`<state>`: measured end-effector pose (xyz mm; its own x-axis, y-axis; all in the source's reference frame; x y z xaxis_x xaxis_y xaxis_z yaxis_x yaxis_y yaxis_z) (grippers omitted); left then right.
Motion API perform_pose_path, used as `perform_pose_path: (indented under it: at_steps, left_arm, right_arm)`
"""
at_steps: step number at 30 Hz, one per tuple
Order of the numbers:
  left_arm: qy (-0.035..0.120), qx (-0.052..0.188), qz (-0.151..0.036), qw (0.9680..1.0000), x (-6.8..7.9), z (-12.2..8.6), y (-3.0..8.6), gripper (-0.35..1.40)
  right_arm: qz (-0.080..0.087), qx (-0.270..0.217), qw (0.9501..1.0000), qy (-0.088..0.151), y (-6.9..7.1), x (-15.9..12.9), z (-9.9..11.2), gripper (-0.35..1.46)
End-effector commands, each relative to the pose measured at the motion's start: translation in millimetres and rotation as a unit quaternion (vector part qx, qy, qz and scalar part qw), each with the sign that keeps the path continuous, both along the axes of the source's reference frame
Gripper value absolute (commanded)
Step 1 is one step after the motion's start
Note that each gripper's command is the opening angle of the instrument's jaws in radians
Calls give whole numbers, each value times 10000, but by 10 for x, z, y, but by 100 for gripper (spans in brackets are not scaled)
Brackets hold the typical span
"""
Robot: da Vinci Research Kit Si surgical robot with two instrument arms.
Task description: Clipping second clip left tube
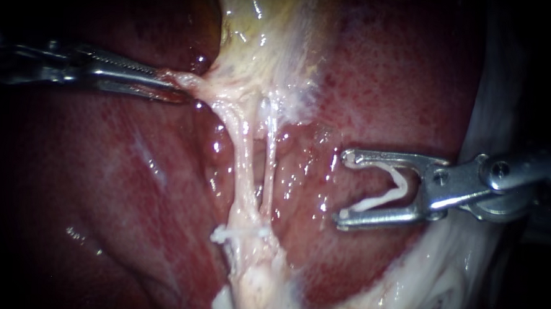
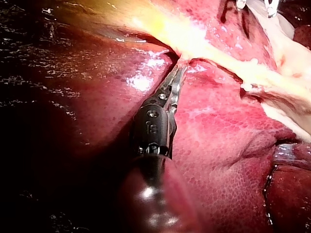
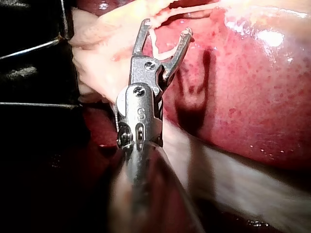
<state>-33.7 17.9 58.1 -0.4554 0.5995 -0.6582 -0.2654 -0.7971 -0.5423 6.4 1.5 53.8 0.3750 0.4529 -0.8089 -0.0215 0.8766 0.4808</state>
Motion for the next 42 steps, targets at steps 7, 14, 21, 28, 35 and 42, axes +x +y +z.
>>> perform_pose_path:
  at_steps: [7, 14, 21, 28, 35, 42]
  left_arm:
    - [28, 45, -35, 10000, 24, -34, 17, -35]
    - [14, 28, -189, 9998, 44, -61, 29, -35]
    - [22, 2, -186, 9998, 42, -63, 27, -35]
    - [31, -24, -186, 9998, 38, -65, 26, -35]
    - [32, -51, -174, 9998, 37, -64, 25, -35]
    - [35, -54, -177, 9998, 35, -64, 25, -35]
  right_arm:
    - [-2, -3, 10000, -1, 0, 1, 0, 50]
    - [-29, 17, 10000, 19, 1, 10, 1, 50]
    - [-332, 878, 9952, 267, -3, 43, 9, 50]
    - [-306, 1569, 9869, 235, -18, 85, 28, 50]
    - [-257, 2159, 9759, 171, -22, 113, 40, 50]
    - [-158, 2400, 9706, 108, -21, 128, 56, 50]
